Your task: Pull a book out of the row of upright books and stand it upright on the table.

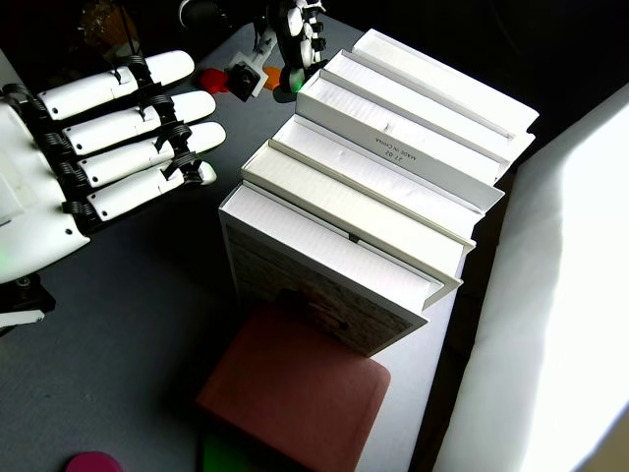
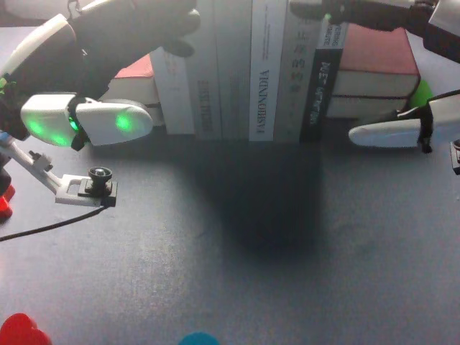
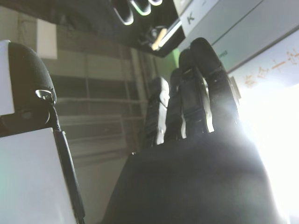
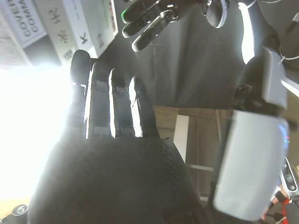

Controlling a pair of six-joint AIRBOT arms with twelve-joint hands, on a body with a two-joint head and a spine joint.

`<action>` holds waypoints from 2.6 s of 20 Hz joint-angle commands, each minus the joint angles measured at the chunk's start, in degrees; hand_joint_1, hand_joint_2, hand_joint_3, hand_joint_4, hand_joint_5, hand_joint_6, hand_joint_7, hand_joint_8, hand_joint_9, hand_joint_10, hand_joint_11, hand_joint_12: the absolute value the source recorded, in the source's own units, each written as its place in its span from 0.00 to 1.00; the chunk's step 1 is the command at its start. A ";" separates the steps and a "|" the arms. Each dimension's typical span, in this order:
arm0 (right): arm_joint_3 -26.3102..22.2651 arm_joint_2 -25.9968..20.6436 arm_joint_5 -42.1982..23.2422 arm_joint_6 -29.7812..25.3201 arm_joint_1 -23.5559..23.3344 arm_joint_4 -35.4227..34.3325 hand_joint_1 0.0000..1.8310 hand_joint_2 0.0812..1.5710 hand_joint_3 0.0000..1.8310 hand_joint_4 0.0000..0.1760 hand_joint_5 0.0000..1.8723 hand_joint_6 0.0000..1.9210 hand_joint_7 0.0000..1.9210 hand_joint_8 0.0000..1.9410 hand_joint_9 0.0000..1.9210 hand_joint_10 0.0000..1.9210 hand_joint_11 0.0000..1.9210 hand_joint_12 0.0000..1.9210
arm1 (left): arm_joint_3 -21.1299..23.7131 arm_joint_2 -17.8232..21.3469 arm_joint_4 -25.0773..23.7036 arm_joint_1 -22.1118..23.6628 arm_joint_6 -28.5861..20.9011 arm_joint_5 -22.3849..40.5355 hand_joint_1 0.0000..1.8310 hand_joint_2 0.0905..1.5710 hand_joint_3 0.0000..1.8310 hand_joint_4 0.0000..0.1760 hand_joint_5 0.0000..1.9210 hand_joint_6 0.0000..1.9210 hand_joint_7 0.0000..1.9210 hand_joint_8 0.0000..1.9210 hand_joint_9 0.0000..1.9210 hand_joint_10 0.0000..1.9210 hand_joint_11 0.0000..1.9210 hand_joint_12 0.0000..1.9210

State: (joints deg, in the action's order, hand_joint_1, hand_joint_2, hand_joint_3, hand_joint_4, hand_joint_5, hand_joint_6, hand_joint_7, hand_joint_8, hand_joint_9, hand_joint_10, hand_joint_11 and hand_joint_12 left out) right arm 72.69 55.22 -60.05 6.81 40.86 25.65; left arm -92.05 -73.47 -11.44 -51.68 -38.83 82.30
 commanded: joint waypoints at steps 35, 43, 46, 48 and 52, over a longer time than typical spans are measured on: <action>14.54 10.34 18.63 8.76 -18.85 -0.07 0.04 0.72 0.00 0.66 0.25 0.01 0.00 0.00 0.00 0.00 0.00 0.00 | 1.13 -1.29 4.72 -1.57 -0.52 7.96 0.60 0.39 0.00 0.00 0.22 0.00 0.16 0.00 0.17 0.00 0.00 0.59; 18.24 15.83 24.05 4.39 -18.85 7.03 0.05 0.77 0.01 0.33 0.25 0.00 0.00 0.00 0.00 0.00 0.00 0.00 | 1.15 -1.87 4.69 -1.60 -0.52 8.06 0.61 0.41 0.00 0.00 0.20 0.00 0.15 0.00 0.15 0.00 0.00 0.55; 17.87 15.98 25.28 2.31 -19.24 11.77 0.02 0.75 0.00 0.40 0.23 0.00 0.00 0.00 0.00 0.00 0.00 0.00 | 1.26 -1.90 4.73 -1.66 -0.52 8.14 0.62 0.41 0.00 0.00 0.20 0.00 0.15 0.00 0.15 0.00 0.00 0.59; 16.67 15.98 25.64 0.78 -19.26 15.11 0.02 0.74 0.00 0.14 0.22 0.00 0.00 0.00 0.00 0.00 0.00 0.00 | 1.41 -1.93 5.21 -2.19 -0.52 8.31 0.62 0.41 0.00 0.00 0.20 0.00 0.16 0.00 0.16 0.00 0.00 0.61; 9.77 11.32 25.53 0.53 -20.83 20.41 0.00 0.60 0.00 0.95 0.15 0.00 0.00 0.00 0.00 0.00 0.00 0.00 | 1.91 -1.98 5.83 -2.99 -0.52 8.36 0.61 0.41 0.00 0.00 0.20 0.00 0.17 0.00 0.17 0.00 0.00 0.61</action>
State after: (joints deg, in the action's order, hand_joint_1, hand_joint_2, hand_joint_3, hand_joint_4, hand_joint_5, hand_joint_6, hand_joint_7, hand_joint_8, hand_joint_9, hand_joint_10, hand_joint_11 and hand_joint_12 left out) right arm 81.58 65.45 -32.03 7.53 20.25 47.05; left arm -90.15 -75.24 -7.86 -55.00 -38.83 84.60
